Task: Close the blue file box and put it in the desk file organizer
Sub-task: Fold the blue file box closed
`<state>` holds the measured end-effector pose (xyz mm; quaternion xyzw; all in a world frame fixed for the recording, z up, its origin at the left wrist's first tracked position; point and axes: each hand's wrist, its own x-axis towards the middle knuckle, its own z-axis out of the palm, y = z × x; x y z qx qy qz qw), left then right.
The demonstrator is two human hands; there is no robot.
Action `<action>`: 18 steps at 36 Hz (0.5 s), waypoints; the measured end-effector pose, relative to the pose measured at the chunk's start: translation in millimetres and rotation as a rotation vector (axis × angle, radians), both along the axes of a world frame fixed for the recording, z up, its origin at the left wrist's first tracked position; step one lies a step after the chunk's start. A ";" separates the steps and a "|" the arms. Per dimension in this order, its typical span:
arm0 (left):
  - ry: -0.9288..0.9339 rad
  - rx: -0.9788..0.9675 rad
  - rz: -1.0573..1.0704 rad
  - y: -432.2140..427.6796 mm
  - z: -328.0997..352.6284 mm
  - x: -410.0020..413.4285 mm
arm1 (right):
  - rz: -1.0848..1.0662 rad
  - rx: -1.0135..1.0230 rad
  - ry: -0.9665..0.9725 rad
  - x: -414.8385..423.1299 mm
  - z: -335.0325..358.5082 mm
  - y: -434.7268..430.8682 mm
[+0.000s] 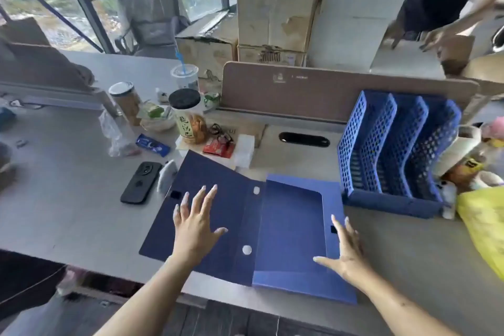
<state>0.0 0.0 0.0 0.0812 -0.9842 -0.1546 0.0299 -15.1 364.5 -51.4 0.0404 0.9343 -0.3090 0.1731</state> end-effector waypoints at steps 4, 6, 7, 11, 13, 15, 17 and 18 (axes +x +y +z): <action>-0.169 -0.055 0.160 -25.3 -3.3 12.1 | 0.035 -0.057 -0.149 2.7 -3.6 2.8; -0.216 -0.074 0.205 -36.4 -4.9 18.3 | 0.067 -0.095 -0.164 6.5 -7.7 1.2; -0.228 -0.087 0.228 -42.0 -4.8 21.8 | 0.073 -0.104 -0.156 7.4 -9.6 0.7; -0.215 -0.042 0.326 -64.1 -0.9 33.5 | 0.072 -0.122 -0.113 9.2 -15.1 -1.4; -0.188 -0.012 0.341 -70.5 3.5 37.1 | 0.065 -0.123 -0.100 9.9 -15.4 -3.3; -0.143 -0.014 0.342 -74.9 11.0 38.6 | 0.061 -0.116 -0.089 9.8 -15.6 -4.5; -0.096 -0.010 0.328 -76.1 21.4 39.5 | 0.059 -0.113 -0.089 9.2 -15.7 -5.5; -0.075 0.012 0.318 -75.3 26.9 39.6 | 0.061 -0.115 -0.093 9.0 -14.9 -5.8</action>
